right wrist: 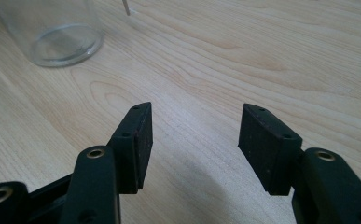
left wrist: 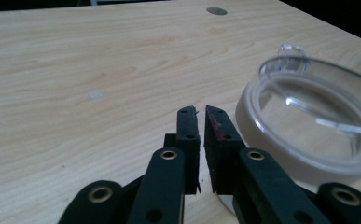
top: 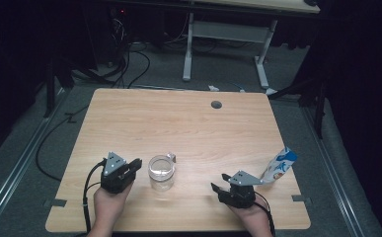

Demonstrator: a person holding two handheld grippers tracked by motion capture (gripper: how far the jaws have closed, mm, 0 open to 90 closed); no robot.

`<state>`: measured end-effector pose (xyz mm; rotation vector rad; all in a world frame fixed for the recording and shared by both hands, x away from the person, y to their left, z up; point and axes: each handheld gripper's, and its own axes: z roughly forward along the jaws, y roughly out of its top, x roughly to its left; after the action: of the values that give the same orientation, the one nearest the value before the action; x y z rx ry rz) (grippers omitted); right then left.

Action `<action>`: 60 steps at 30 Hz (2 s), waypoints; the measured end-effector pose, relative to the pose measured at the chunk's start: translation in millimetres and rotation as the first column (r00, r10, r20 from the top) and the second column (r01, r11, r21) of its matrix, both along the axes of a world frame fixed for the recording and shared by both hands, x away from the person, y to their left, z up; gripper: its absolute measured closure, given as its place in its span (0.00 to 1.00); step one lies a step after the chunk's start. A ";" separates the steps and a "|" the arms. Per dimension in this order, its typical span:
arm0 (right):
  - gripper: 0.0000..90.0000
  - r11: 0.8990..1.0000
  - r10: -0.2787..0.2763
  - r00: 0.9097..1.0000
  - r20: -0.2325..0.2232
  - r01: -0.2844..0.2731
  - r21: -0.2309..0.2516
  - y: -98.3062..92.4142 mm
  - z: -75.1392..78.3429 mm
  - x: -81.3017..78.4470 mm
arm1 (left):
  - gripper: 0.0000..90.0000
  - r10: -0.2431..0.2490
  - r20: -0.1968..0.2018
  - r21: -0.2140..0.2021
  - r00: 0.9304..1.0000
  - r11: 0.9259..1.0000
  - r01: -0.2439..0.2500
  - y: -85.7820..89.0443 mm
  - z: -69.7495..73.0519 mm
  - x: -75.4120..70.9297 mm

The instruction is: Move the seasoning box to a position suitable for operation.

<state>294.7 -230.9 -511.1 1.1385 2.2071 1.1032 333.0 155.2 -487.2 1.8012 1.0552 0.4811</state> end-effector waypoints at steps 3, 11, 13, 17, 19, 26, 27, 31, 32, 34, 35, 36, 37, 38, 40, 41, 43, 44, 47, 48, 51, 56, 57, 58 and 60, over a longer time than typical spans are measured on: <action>0.50 1.000 -0.017 1.000 0.003 0.017 -0.011 -1.2 -2.4 0.2 | 0.97 -0.023 -0.022 0.006 1.000 1.000 0.023 2.5 -7.3 -0.4; 0.45 0.999 -0.032 0.999 -0.005 0.032 0.003 -1.7 -4.6 -1.8 | 1.00 -0.055 0.005 -0.015 0.998 0.998 0.055 -8.3 -10.2 -8.6; 0.51 1.000 -0.020 1.000 0.001 0.020 0.015 -2.3 -4.1 -3.1 | 1.00 -0.057 0.007 -0.016 0.998 0.998 0.057 -12.8 -9.9 -9.2; 0.61 1.000 -0.017 1.000 0.002 0.017 0.008 -1.1 -3.8 -3.3 | 1.00 -0.045 0.021 -0.002 0.999 0.999 0.045 -17.9 -8.3 -9.9; 0.67 1.000 -0.017 1.000 0.009 0.016 0.010 -1.2 -3.0 -2.4 | 1.00 -0.044 0.021 -0.004 0.999 0.999 0.045 -17.9 -8.2 -9.9; 0.90 1.000 -0.018 1.000 0.018 0.017 0.021 -1.9 1.2 -3.8 | 1.00 -0.052 0.019 -0.007 0.998 0.999 0.052 -16.8 -9.1 -12.3; 0.91 1.000 -0.016 1.000 0.020 0.015 0.021 -1.9 1.5 -4.1 | 1.00 -0.053 0.021 -0.007 0.998 0.999 0.053 -16.8 -9.1 -13.2; 0.92 0.999 -0.021 1.000 0.008 0.021 0.046 -1.9 2.5 -3.7 | 1.00 -0.065 0.020 -0.004 0.998 0.998 0.065 -16.2 -8.4 -16.1; 0.92 0.999 -0.021 1.000 0.008 0.021 0.046 -1.9 2.5 -3.7 | 1.00 -0.065 0.020 -0.004 0.998 0.998 0.065 -16.2 -8.4 -16.1; 0.88 0.998 -0.027 1.000 0.001 0.027 0.049 -1.0 2.7 -2.7 | 1.00 -0.067 0.022 -0.003 0.997 0.998 0.067 -16.8 -8.2 -17.9; 0.88 0.998 -0.031 1.000 -0.003 0.032 0.045 -0.4 2.1 -2.2 | 1.00 -0.070 0.023 -0.001 0.997 0.998 0.070 -17.1 -8.1 -18.5; 0.89 0.999 -0.034 0.999 -0.004 0.034 0.041 0.3 1.5 -1.8 | 1.00 -0.072 0.023 0.000 0.997 0.997 0.072 -17.5 -8.0 -19.3; 0.89 0.998 -0.040 0.999 -0.007 0.040 0.038 1.2 1.1 -1.9 | 1.00 -0.074 0.026 0.003 0.997 0.997 0.074 -17.9 -8.1 -20.3; 0.89 0.999 -0.045 0.999 -0.003 0.045 0.031 1.9 0.6 -1.7 | 1.00 -0.075 0.026 0.004 0.997 0.997 0.074 -18.4 -8.1 -21.3; 0.89 0.999 -0.043 0.999 0.003 0.043 0.024 2.2 0.3 -1.6 | 1.00 -0.076 0.027 0.002 0.997 0.997 0.076 -18.9 -8.3 -22.1; 0.89 0.999 -0.047 0.999 0.010 0.046 0.017 3.0 0.4 -2.0 | 1.00 -0.081 0.028 0.004 0.996 0.997 0.081 -20.0 -8.3 -24.2; 0.89 0.999 -0.046 0.999 0.022 0.046 0.010 2.4 1.2 -2.4 | 1.00 -0.087 0.031 0.005 0.996 0.996 0.087 -21.7 -8.6 -26.5; 0.89 0.999 -0.042 0.999 0.026 0.042 0.016 2.1 1.6 -2.6 | 1.00 -0.087 0.035 0.011 0.996 0.996 0.086 -22.5 -8.6 -28.0; 0.87 0.999 -0.032 0.999 0.030 0.031 0.021 1.0 2.7 -3.2 | 1.00 -0.096 0.036 0.011 0.995 0.995 0.095 -25.7 -8.8 -32.0; 0.87 0.999 -0.029 0.999 0.030 0.029 0.020 1.0 2.9 -3.4 | 1.00 -0.096 0.036 0.011 0.995 0.995 0.095 -25.7 -8.8 -32.0; 0.88 1.000 -0.025 0.999 0.025 0.024 0.017 0.3 3.1 -3.5 | 1.00 -0.113 0.036 0.006 0.993 0.994 0.113 -30.3 -9.1 -36.7; 0.90 1.000 -0.021 1.000 0.023 0.021 0.022 0.2 3.3 -3.8 | 1.00 -0.145 0.029 -0.011 0.989 0.989 0.145 -37.1 -10.0 -42.8; 0.90 1.000 -0.021 1.000 0.024 0.020 0.022 0.4 3.5 -4.0 | 1.00 -0.152 0.029 -0.011 0.988 0.988 0.153 -38.9 -10.2 -43.9; 0.90 1.000 -0.019 1.000 0.025 0.018 0.021 0.6 3.5 -4.1 | 1.00 -0.159 0.028 -0.014 0.987 0.987 0.159 -40.8 -10.6 -45.0; 0.91 1.000 -0.018 1.000 0.025 0.018 0.018 0.9 3.6 -4.3 | 1.00 -0.167 0.027 -0.015 0.986 0.986 0.167 -42.9 -11.2 -45.9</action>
<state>290.4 -230.0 -507.5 1.1435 2.1683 1.1252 287.1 112.3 -498.4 1.8457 0.8792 0.3904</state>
